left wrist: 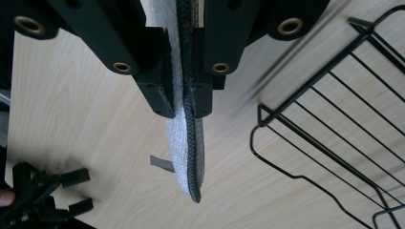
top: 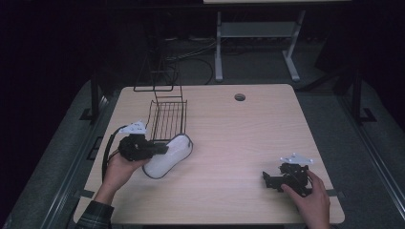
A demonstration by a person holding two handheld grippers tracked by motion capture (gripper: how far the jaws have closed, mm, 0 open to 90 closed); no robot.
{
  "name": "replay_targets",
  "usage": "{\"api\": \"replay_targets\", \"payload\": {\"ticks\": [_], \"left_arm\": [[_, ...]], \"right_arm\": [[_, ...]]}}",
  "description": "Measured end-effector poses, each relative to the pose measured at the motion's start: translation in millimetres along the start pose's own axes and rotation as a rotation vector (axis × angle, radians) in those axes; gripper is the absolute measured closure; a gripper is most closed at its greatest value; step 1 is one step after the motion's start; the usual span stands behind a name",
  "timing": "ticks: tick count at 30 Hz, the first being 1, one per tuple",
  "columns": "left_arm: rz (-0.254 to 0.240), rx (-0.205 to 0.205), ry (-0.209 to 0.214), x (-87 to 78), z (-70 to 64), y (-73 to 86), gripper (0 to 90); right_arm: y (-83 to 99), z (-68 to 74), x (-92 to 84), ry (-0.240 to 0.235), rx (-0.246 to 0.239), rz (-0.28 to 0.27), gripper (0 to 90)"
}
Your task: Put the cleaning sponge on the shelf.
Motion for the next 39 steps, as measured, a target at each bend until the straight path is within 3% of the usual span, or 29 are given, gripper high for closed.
{"api": "replay_targets", "payload": {"ticks": [28, 39], "left_arm": [[-0.068, -0.128, -0.077, -19.3, 78.2, -29.7, 81.2], [-0.099, -0.152, -0.112, -22.3, 106.6, -39.1, 81.2]], "right_arm": [[0.0, 0.0, 0.0, 0.0, 0.0, 0.0, 0.0], [0.0, 0.0, 0.0, 0.0, 0.0, 0.0, 0.0]]}}
Point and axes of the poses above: each handheld gripper's, and its own axes: x roughly forward along the jaws, y roughly out of its underside, z roughly to its left, the point moved 3 cm from there along x, roughly forward along the jaws, and after that the axes turned 7 degrees about z, right-handed, at the moved point
